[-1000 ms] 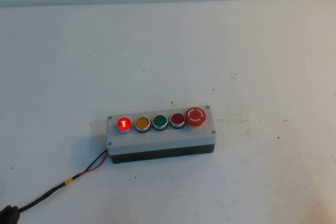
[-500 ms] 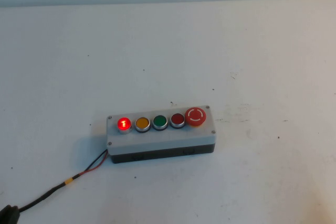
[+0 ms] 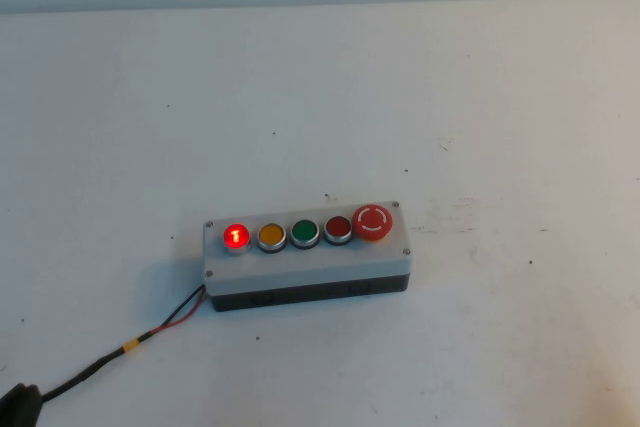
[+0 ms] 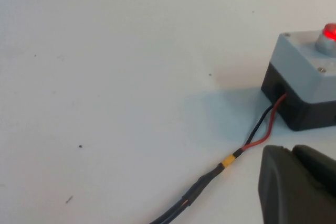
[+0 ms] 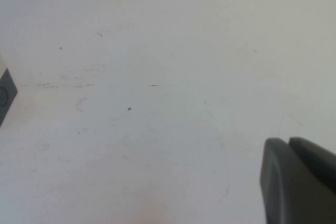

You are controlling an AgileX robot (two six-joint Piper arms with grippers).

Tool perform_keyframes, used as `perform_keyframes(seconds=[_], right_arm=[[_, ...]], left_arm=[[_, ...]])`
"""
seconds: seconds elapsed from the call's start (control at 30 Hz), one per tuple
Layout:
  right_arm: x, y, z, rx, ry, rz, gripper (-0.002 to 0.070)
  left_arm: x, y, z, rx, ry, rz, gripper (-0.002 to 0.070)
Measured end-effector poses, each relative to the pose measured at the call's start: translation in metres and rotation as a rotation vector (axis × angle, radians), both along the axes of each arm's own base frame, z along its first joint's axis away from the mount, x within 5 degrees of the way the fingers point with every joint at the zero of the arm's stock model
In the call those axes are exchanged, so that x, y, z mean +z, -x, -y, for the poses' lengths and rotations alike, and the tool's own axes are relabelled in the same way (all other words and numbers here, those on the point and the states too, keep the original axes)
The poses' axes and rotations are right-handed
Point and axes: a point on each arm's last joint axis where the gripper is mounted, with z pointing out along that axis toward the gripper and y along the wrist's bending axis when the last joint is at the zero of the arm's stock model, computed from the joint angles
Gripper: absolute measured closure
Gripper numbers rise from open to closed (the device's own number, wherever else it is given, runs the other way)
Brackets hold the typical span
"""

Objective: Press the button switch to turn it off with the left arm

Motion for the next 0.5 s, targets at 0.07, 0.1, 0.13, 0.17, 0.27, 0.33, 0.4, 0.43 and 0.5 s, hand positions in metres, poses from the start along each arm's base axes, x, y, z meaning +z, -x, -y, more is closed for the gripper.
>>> perform_keyframes(seconds=[0.07, 0.1, 0.13, 0.17, 0.27, 0.33, 0.4, 0.43, 0.5], right_arm=[[0.0, 0.0, 0.0, 0.0, 0.0, 0.0, 0.0692], [0.0, 0.0, 0.0, 0.0, 0.0, 0.0, 0.0692], [0.0, 0.0, 0.0, 0.0, 0.0, 0.0, 0.0692], [0.0, 0.0, 0.0, 0.0, 0.0, 0.0, 0.0692], [0.0, 0.0, 0.0, 0.0, 0.0, 0.0, 0.0692], [0.0, 0.0, 0.0, 0.0, 0.0, 0.0, 0.0692], [0.0, 0.0, 0.0, 0.0, 0.0, 0.0, 0.0692], [0.0, 0.0, 0.0, 0.0, 0.0, 0.0, 0.0692], [0.0, 0.0, 0.0, 0.0, 0.0, 0.0, 0.0692]], left_arm=[[0.002, 0.0, 0.001, 0.0, 0.06, 0.01, 0.0678], [0.003, 0.0, 0.002, 0.002, 0.111, 0.014, 0.0678], [0.005, -0.001, 0.004, 0.005, 0.176, 0.021, 0.0678], [0.008, -0.001, 0.004, 0.009, 0.235, 0.032, 0.0678], [0.015, -0.002, 0.005, 0.028, 0.435, 0.069, 0.0678], [0.02, -0.003, 0.004, 0.045, 0.508, 0.105, 0.0678], [0.023, -0.003, 0.003, 0.058, 0.542, 0.13, 0.0678], [0.023, -0.003, 0.002, 0.061, 0.559, 0.133, 0.0678], [0.026, -0.002, 0.005, 0.044, 0.579, 0.105, 0.0678]])
